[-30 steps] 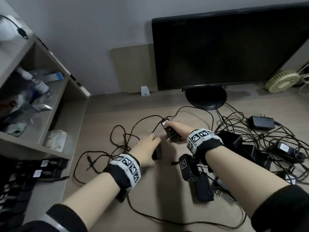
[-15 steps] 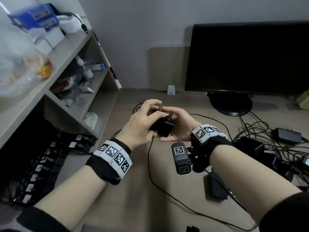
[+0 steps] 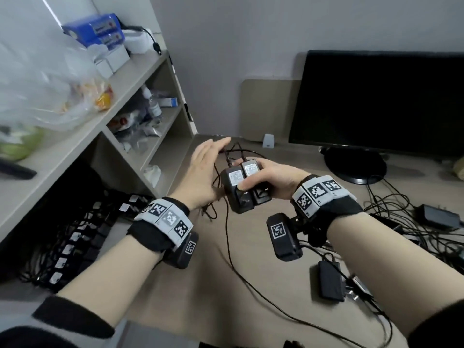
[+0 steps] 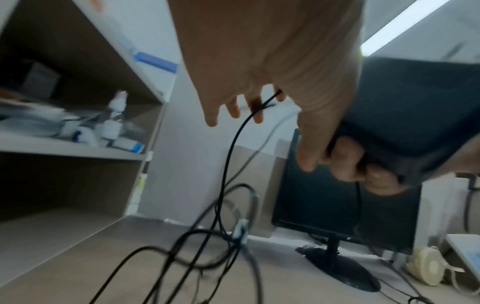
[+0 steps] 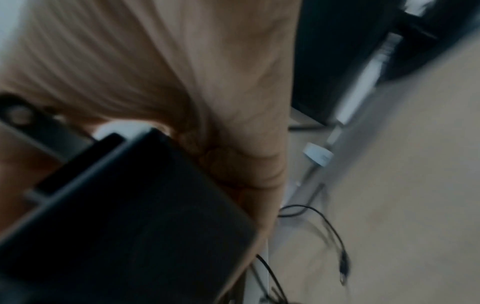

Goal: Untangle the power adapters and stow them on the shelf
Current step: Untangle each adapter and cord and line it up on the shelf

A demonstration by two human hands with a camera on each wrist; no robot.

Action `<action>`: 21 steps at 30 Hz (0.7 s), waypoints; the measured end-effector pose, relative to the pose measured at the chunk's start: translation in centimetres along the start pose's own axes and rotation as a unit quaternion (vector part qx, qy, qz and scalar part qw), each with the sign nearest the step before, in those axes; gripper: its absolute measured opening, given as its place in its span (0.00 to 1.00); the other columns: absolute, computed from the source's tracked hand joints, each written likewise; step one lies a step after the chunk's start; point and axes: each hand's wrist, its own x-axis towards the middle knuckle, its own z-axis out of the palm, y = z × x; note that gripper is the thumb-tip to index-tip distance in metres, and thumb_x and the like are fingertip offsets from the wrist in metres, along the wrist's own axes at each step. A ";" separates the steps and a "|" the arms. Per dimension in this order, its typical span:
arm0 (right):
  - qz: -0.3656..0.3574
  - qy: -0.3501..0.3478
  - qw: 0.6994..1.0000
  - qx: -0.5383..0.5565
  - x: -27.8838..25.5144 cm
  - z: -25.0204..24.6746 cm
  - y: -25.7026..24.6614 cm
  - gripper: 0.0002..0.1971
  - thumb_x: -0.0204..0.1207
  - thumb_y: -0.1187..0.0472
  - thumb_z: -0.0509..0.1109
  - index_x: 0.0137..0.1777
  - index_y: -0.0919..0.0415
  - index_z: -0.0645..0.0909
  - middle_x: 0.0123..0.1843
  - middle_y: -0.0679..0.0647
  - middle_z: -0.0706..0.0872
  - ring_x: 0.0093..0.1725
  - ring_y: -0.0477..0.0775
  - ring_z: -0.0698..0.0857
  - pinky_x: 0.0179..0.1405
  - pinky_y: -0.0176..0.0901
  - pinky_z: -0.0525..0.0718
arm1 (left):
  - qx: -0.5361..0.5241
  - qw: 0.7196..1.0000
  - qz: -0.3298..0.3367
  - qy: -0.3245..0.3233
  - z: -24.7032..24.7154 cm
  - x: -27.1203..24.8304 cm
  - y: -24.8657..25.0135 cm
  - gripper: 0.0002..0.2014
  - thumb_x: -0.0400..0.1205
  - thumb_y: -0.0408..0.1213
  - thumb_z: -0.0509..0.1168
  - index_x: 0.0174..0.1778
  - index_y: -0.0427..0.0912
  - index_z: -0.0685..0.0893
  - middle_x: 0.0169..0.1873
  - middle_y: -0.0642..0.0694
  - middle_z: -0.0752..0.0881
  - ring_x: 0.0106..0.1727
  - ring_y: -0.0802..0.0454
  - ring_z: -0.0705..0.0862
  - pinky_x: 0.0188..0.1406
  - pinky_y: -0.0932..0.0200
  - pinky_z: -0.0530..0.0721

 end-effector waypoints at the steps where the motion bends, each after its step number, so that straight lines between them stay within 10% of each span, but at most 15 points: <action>1: -0.006 -0.017 0.999 -0.030 -0.4 0.1 -0.5 0.22 0.59 0.75 0.71 0.54 0.61 0.76 0.42 0.56 0.86 0.38 0.52 0.88 0.37 0.43 0.88 | 0.008 0.999 0.030 0.022 0.1 0.5 0.1 0.39 0.68 0.27 0.73 0.77 0.46 0.68 0.75 0.47 0.71 0.79 0.47 0.61 0.81 0.49 0.59; 7: 0.014 -0.088 0.994 -0.062 -2.6 0.7 -2.3 0.16 0.63 0.68 0.69 0.53 0.59 0.78 0.41 0.56 0.86 0.37 0.52 0.88 0.36 0.43 0.88 | -0.091 0.995 0.048 0.002 -0.2 3.1 0.7 0.01 0.77 0.39 0.67 0.43 0.49 0.83 0.38 0.53 0.85 0.42 0.55 0.82 0.45 0.60 0.79; 14: -0.092 0.064 0.989 0.096 -3.0 0.2 -3.4 0.11 0.63 0.57 0.71 0.45 0.59 0.82 0.35 0.56 0.81 0.33 0.56 0.79 0.36 0.40 0.67 | -0.015 0.992 -0.115 -0.057 -1.6 3.9 -3.7 0.20 0.83 0.51 0.56 0.28 0.47 0.75 0.24 0.48 0.78 0.31 0.48 0.77 0.37 0.57 0.72; 21: -0.239 -0.005 0.923 0.303 -3.3 1.2 -9.8 0.18 0.69 0.50 0.63 0.55 0.59 0.78 0.59 0.56 0.80 0.45 0.55 0.80 0.33 0.41 0.77 | 0.078 0.953 -0.278 -0.086 -0.7 1.9 -7.4 0.17 0.86 0.43 0.53 0.44 0.37 0.83 0.46 0.37 0.85 0.58 0.37 0.82 0.52 0.54 0.73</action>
